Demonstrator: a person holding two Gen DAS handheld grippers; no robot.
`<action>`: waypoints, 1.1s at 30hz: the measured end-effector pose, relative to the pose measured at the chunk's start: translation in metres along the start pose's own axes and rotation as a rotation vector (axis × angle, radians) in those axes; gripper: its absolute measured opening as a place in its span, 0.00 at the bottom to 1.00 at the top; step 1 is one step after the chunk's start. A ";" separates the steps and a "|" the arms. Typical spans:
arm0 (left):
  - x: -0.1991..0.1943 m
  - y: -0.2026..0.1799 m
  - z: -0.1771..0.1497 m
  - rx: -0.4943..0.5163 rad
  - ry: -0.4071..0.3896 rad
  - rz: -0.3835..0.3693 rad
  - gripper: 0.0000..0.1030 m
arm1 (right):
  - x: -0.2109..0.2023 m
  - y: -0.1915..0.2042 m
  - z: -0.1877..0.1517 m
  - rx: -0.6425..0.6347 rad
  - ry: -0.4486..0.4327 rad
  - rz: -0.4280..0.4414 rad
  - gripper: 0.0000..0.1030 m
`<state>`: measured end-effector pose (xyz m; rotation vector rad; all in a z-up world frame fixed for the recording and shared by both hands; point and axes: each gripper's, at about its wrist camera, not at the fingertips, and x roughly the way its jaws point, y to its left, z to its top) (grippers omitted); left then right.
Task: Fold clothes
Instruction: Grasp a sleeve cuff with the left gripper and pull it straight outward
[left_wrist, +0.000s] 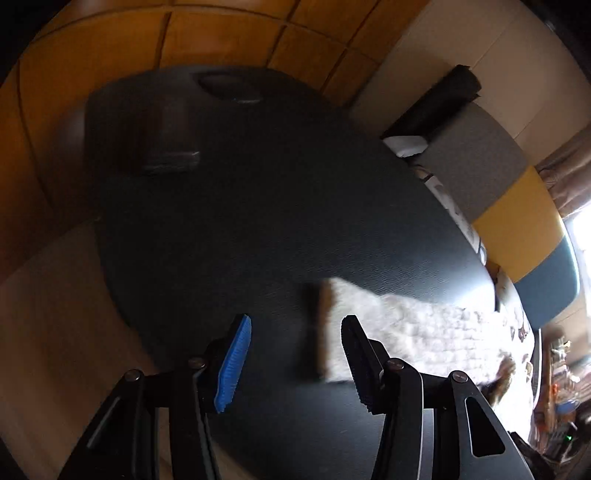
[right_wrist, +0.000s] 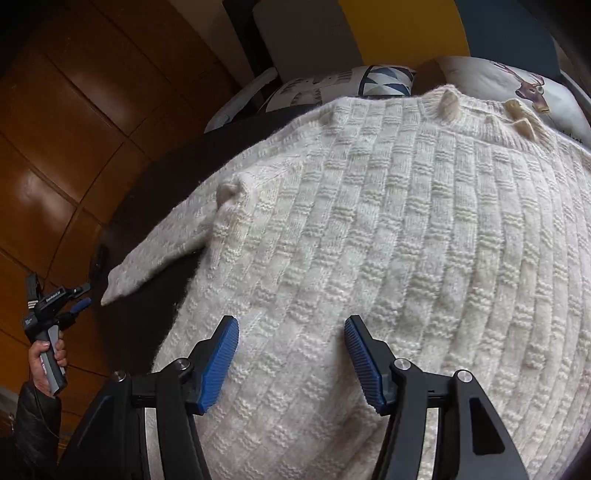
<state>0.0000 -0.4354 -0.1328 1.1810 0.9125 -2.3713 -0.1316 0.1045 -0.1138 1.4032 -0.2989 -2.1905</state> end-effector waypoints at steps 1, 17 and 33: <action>0.002 0.005 -0.001 0.002 0.007 -0.003 0.50 | 0.001 0.001 -0.001 0.006 -0.004 -0.006 0.61; 0.052 -0.075 -0.022 0.398 -0.007 0.070 0.12 | 0.009 0.018 0.012 -0.025 -0.006 -0.115 0.62; 0.082 -0.101 0.085 0.352 -0.123 0.154 0.11 | 0.062 0.028 0.095 -0.191 -0.029 -0.286 0.62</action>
